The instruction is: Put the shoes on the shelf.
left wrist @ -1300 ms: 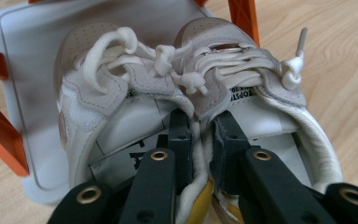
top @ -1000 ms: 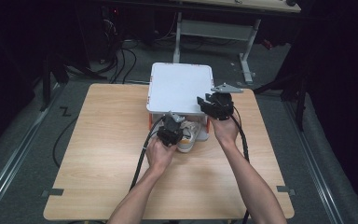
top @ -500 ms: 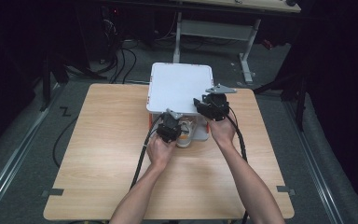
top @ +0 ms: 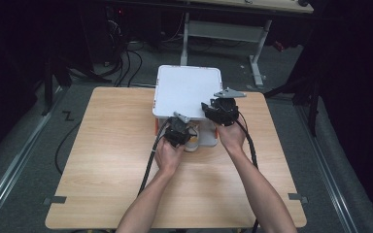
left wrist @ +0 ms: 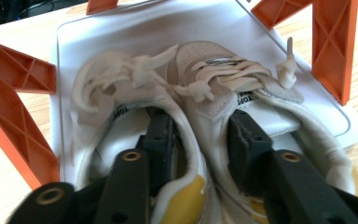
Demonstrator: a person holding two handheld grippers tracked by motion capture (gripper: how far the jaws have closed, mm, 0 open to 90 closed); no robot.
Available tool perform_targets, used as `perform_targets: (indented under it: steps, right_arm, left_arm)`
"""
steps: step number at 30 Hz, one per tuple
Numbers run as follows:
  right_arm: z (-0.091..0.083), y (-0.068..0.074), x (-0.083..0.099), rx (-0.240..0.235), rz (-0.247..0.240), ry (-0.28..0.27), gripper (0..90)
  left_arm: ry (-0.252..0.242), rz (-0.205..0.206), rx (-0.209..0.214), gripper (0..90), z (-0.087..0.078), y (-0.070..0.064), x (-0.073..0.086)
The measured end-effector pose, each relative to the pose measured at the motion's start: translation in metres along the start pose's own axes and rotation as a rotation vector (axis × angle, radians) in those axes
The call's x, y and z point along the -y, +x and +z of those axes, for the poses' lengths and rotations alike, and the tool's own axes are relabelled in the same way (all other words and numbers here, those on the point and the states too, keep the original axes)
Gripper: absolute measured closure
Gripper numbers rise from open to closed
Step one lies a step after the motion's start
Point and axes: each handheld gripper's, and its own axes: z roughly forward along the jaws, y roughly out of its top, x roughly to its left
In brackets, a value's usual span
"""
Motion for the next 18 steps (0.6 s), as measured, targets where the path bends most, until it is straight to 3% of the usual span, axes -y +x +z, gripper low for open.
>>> perform_targets:
  steps: [3, 5, 10, 11, 12, 13, 18]
  right_arm:
    - [0.000, 0.000, 0.000, -0.003, 0.002, 0.001, 58.8]
    - [0.000, -0.001, 0.000, -0.005, 0.003, -0.001, 58.8]
    - [0.000, -0.001, 0.000, -0.006, -0.001, -0.001, 59.0]
    - [0.000, -0.001, 0.000, -0.005, -0.001, 0.000, 59.0]
    - [0.000, -0.001, 0.000, -0.005, -0.002, 0.000, 58.9]
    - [0.000, -0.001, 0.000, -0.005, -0.002, 0.000, 58.9]
    - [0.000, -0.001, 0.000, -0.004, -0.003, 0.000, 58.9]
  left_arm:
    - [0.004, 0.007, 0.020, 57.4, -0.002, 0.001, 0.000]
    - [0.000, 0.011, 0.028, 49.5, -0.003, 0.001, 0.001]
    - [-0.015, -0.016, 0.051, 40.7, -0.005, 0.006, 0.002]
    - [-0.017, -0.012, 0.047, 39.0, -0.006, 0.006, 0.002]
    - [-0.034, 0.003, 0.002, 36.0, -0.007, 0.003, 0.002]
    - [-0.052, 0.002, -0.002, 28.5, -0.009, 0.002, 0.001]
    - [-0.083, -0.006, 0.023, 25.0, -0.019, 0.004, -0.002]
